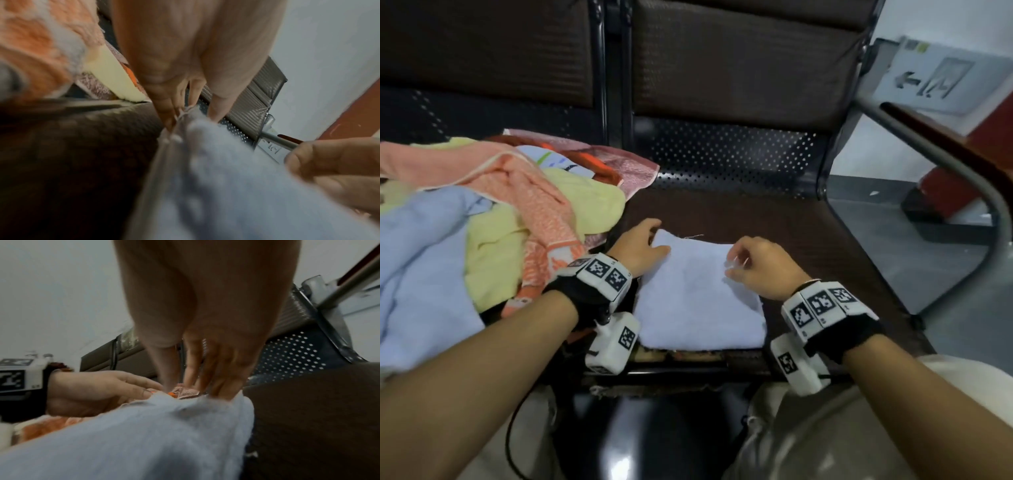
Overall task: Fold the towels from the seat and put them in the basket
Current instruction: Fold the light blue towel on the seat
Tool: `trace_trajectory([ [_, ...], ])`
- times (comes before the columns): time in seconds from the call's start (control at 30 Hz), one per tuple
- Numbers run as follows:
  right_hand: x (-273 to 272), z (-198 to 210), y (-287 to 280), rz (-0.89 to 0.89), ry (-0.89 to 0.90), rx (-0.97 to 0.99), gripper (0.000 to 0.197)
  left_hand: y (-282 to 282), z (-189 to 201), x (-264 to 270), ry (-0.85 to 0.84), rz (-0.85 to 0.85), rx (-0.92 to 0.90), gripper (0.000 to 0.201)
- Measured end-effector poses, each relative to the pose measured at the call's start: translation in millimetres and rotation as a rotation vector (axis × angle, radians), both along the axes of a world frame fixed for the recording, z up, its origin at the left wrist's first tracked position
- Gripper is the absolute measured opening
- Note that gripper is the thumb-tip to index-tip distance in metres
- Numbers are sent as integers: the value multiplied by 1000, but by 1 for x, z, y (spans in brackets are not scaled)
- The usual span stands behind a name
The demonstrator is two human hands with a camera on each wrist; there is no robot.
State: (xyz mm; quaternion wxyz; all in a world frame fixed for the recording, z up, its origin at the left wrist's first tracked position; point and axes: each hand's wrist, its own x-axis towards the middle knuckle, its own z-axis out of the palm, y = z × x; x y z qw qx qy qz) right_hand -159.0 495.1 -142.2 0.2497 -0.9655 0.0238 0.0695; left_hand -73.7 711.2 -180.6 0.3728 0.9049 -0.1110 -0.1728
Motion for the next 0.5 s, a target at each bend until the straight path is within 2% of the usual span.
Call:
trace_trajectory([
  [0.07, -15, 6, 5, 213, 170, -29, 38, 3, 3, -8, -71, -12, -11, 62],
  [0.13, -28, 7, 9, 367, 323, -153, 64, 5, 8, -22, -146, -24, -18, 51],
  [0.2, -38, 5, 13, 405, 352, -254, 82, 8, 14, -40, -243, -102, 10, 36],
  [0.23, -43, 4, 16, 412, 333, -297, 82, 9, 17, -50, -277, -174, 17, 29],
  [0.3, -47, 2, 22, 417, 235, -361, 64, 11, 21, -70, -252, -327, -13, 26],
  [0.4, -51, 9, 26, 346, 106, -327, 32, 18, 26, -90, -194, -530, 90, 46],
  [0.47, -55, 16, 22, 302, 84, -249, 30, 23, 26, -95, -246, -596, 231, 52],
  [0.5, -58, 19, 19, 297, 70, -218, 30, 26, 26, -97, -284, -576, 283, 48],
])
